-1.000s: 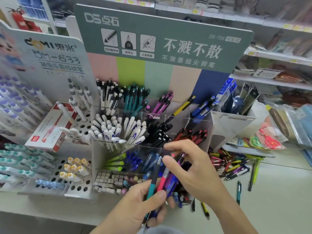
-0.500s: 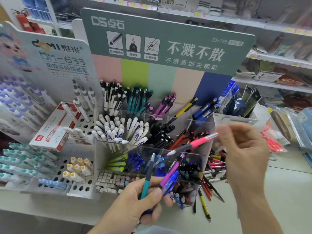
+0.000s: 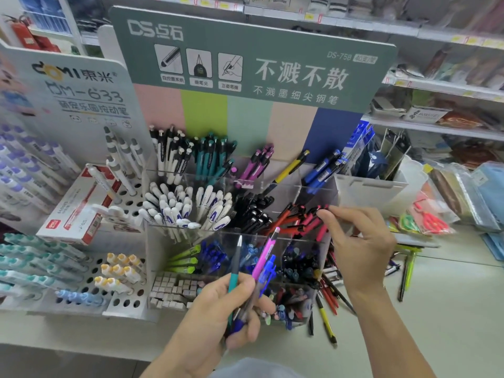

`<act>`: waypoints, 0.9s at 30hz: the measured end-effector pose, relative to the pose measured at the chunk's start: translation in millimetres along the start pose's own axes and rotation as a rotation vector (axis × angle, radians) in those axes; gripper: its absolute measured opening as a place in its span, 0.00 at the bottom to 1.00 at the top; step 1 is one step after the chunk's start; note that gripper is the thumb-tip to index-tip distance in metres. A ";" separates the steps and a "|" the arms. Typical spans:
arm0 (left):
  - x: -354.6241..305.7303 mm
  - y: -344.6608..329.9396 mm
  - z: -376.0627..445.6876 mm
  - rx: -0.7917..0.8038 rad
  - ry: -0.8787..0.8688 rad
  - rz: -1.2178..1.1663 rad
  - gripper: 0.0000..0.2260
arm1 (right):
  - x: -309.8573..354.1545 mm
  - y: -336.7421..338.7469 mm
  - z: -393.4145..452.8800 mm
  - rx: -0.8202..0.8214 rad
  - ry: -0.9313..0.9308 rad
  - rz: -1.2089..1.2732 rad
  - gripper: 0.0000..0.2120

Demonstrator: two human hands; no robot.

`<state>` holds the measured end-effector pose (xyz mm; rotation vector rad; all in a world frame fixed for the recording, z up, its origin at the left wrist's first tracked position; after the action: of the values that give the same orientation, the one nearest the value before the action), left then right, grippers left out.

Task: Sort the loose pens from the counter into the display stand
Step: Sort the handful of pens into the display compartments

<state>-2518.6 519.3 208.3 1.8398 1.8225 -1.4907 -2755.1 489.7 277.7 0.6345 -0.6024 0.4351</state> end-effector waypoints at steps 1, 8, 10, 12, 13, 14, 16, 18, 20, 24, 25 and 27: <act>0.0 -0.2 0.3 -0.006 -0.003 -0.002 0.12 | -2.0 -1.8 -3.4 0.011 -0.001 -0.016 0.08; 0.1 -1.9 1.9 -0.002 -0.012 0.060 0.17 | 19.2 9.1 -23.7 0.044 -0.126 0.077 0.02; -1.7 -7.1 2.5 0.030 -0.006 0.089 0.14 | 23.2 -3.6 -30.6 0.226 -0.351 0.308 0.05; -4.2 -12.8 2.1 0.054 0.002 0.124 0.11 | 28.4 -20.7 -38.5 0.435 -0.547 0.525 0.12; -5.5 -14.4 2.3 0.059 0.003 0.133 0.11 | 31.2 -25.1 -38.1 0.494 -0.580 0.580 0.13; -6.9 -15.8 2.5 0.062 0.003 0.137 0.11 | 34.3 -26.5 -34.8 0.521 -0.586 0.610 0.12; -11.2 -17.5 3.3 0.064 -0.011 0.145 0.11 | 37.0 -26.1 -26.9 0.533 -0.574 0.633 0.11; -15.3 -16.6 4.3 0.054 -0.034 0.152 0.12 | 39.2 -26.2 -20.7 0.553 -0.566 0.636 0.11; -18.4 -12.2 4.7 0.029 -0.043 0.128 0.14 | 43.0 -27.6 -14.8 0.577 -0.554 0.650 0.11; -26.3 0.8 2.7 -0.002 -0.076 -0.002 0.11 | 54.9 -27.5 9.2 0.498 -0.529 0.730 0.12; -29.3 6.1 1.5 -0.019 -0.092 -0.041 0.12 | 58.0 -26.4 18.5 0.428 -0.515 0.760 0.11; -36.5 16.8 -2.0 -0.057 -0.145 -0.079 0.13 | 63.0 -22.2 37.4 0.248 -0.461 0.770 0.09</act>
<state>-2495.2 492.1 226.4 1.6077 1.8678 -1.5374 -2710.4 461.0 332.9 0.7321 -1.2530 1.1109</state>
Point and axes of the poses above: each hand's wrist, its own z-axis towards the middle knuckle, its own y-axis out of the back of the hand, x = y × z, the point moved 7 cm from there along z, towards the middle knuckle, and after that the axes turned 2 degrees about y, right-handed, at the moved point
